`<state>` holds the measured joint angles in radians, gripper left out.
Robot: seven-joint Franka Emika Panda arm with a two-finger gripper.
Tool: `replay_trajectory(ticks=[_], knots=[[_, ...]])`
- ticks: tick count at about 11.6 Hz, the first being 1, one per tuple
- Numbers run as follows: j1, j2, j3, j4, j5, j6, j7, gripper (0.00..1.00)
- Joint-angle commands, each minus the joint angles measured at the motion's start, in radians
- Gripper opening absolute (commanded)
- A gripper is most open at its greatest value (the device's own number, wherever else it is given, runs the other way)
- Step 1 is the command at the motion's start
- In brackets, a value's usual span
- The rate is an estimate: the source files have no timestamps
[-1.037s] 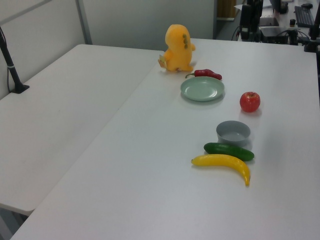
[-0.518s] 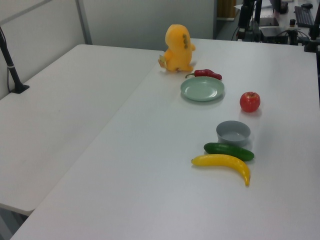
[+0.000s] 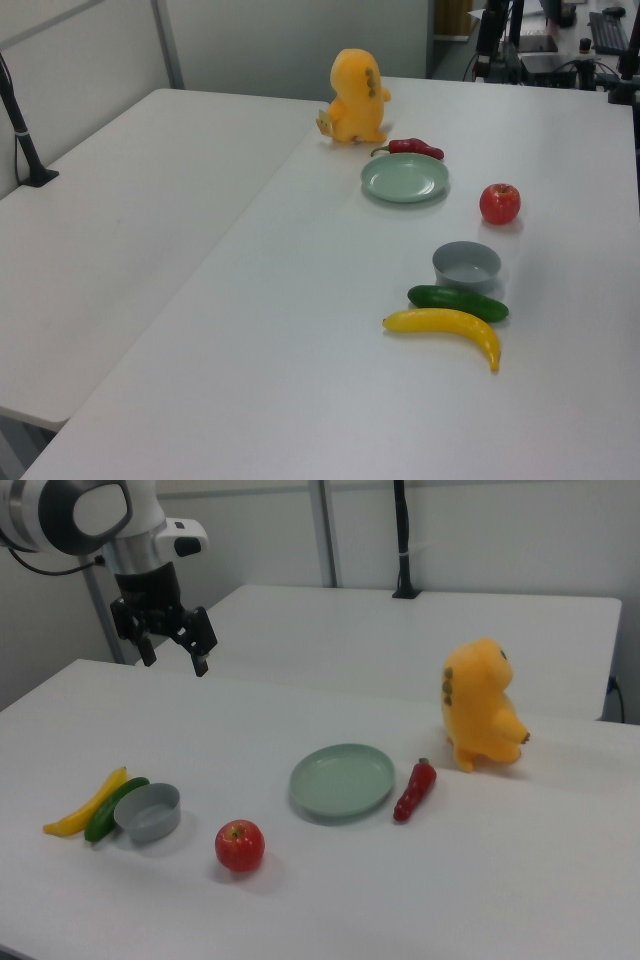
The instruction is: Red apple placed in the center of the desktop
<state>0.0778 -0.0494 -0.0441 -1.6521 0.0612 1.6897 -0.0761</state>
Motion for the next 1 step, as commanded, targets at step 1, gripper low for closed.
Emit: replay_trajectory(ticks=[1], knots=[[0.007,-0.012,-0.006,-0.014,-0.004,0.022,-0.017,1.00]])
